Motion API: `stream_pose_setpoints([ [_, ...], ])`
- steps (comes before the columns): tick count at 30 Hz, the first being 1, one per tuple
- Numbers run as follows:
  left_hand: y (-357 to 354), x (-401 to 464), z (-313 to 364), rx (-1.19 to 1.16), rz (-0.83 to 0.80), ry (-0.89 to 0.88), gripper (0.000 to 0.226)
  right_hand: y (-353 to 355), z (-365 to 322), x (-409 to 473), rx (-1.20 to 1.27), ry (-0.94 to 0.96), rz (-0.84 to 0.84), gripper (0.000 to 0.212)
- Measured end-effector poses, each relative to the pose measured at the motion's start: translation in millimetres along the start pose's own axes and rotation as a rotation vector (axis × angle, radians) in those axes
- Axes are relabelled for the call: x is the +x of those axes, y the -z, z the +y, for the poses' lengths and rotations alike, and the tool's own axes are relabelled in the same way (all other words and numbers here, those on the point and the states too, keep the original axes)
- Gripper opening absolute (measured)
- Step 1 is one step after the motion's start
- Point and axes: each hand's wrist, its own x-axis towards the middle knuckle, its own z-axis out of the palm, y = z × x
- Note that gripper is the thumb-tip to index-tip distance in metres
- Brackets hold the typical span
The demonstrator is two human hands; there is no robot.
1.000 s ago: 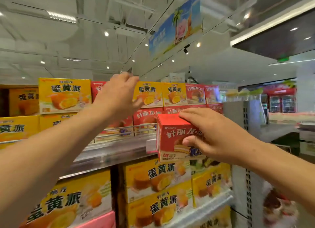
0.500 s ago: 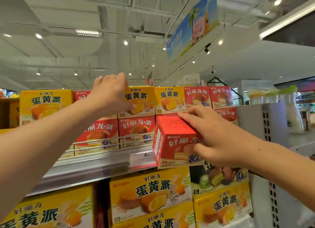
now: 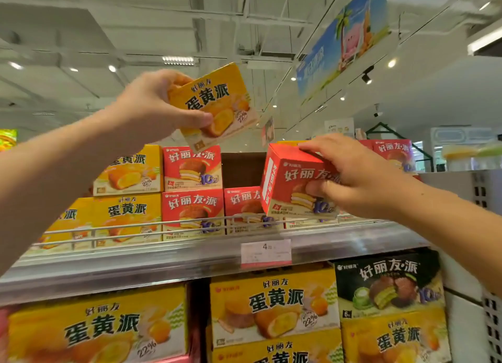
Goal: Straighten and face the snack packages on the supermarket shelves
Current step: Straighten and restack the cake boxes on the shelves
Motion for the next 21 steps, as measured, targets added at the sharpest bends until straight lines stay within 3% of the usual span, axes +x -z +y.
stream_pose_setpoints([
  [3,28,-12,-14,0.083,-0.017,0.04,0.065,3,-10,38,0.014,0.015,0.03,0.058],
  [12,81,-54,-48,0.169,-0.039,0.108,0.051,-11,-33,117,-0.141,-0.035,-0.103,0.049],
  [18,96,-61,-67,0.137,-0.035,0.111,0.074,-18,-34,134,-0.163,-0.095,-0.175,0.045],
  [21,99,-62,-74,0.133,-0.06,0.109,0.075,-16,-30,137,-0.123,-0.113,-0.212,0.041],
])
